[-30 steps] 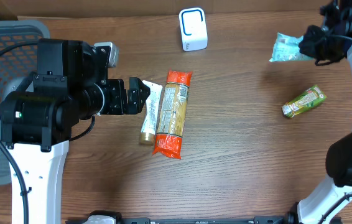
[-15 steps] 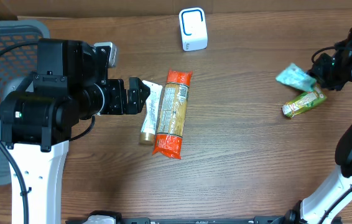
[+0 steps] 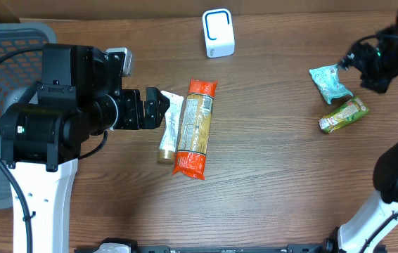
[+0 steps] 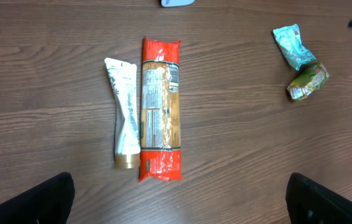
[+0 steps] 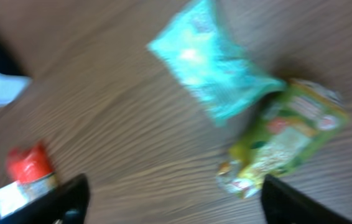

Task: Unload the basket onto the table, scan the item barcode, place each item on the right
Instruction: 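Move the right gripper over the spaghetti package and grasp it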

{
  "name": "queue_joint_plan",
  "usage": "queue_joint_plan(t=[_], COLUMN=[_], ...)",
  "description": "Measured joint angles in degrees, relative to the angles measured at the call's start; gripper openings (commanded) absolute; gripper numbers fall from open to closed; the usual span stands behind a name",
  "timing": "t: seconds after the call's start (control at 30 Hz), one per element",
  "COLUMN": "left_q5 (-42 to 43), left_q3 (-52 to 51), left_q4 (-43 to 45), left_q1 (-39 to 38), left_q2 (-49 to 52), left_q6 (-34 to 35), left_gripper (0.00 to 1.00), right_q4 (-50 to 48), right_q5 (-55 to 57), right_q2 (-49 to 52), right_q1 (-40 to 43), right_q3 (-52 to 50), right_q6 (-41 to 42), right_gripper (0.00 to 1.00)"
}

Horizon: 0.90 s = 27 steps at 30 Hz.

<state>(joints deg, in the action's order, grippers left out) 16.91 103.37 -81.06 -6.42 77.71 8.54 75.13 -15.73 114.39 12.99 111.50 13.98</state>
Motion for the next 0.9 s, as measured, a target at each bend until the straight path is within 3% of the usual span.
queue_joint_plan(t=[0.23,0.37,0.53,0.9], left_q5=[0.0,0.0,0.0,0.0], left_q3=[0.0,0.0,0.0,0.0], left_q4=[0.0,0.0,0.0,0.0], left_q1=[0.0,0.0,0.0,0.0], left_q2=[0.0,0.0,0.0,0.0], left_q6=[0.0,0.0,0.0,0.0], left_gripper=[0.99,0.99,0.99,0.99], right_q4=[-2.1,-7.1,-19.6,-50.4], right_q5=[-3.9,-5.5,-8.7,-13.0], right_q2=[-2.6,-2.6,-2.6,-2.6], right_q1=[-14.6,-22.7,-32.4,-41.3], right_q3=[0.0,-5.0,-17.3,-39.0], right_q6=[-0.3,-0.2,3.7,14.5], right_gripper=[1.0,0.86,0.82,0.81])
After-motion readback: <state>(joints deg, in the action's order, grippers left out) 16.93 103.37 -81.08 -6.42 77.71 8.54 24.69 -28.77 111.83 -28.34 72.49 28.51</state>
